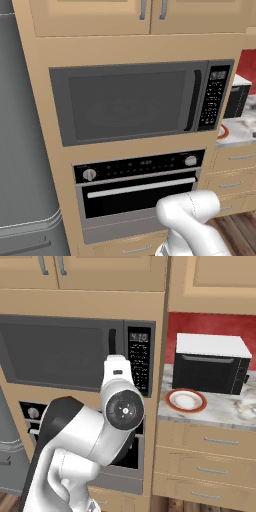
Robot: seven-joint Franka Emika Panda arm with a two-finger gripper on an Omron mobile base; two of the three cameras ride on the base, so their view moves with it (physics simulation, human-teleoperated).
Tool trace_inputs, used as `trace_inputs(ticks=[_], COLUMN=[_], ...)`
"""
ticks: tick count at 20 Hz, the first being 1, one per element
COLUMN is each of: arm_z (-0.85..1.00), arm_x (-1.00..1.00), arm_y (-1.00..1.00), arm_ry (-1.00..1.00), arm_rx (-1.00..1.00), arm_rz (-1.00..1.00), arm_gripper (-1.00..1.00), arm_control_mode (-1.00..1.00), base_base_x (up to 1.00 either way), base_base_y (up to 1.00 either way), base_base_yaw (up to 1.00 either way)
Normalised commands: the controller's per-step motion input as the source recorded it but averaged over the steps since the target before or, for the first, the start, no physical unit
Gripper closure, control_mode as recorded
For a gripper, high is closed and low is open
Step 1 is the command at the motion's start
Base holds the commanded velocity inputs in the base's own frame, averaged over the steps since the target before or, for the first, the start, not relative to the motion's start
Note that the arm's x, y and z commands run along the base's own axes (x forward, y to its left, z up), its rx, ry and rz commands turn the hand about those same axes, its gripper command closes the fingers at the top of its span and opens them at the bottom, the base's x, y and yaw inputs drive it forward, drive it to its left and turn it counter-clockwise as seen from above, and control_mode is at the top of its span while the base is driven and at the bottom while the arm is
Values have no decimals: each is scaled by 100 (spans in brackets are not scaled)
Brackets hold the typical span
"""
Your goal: Pick the fish from the counter and place it in the microwave. Then turn on the microwave.
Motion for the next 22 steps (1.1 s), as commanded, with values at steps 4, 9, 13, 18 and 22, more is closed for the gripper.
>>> trace_inputs(ticks=[4, 9, 13, 18, 22], arm_z=[-5, -9, -19, -25, -24], arm_x=[-1, -2, -5, -3, 0], arm_y=[-23, -14, 0, 1, 0], arm_ry=[5, 2, 0, 0, 0], arm_rx=[3, 3, 3, 3, 4], arm_rz=[0, 0, 0, 0, 0], arm_gripper=[-100, -100, -100, -100, -100], arm_control_mode=[-100, -100, -100, -100, -100], base_base_x=[0, 0, 0, 0, 0], base_base_y=[0, 0, 0, 0, 0], base_base_yaw=[0, 0, 0, 0, 0])
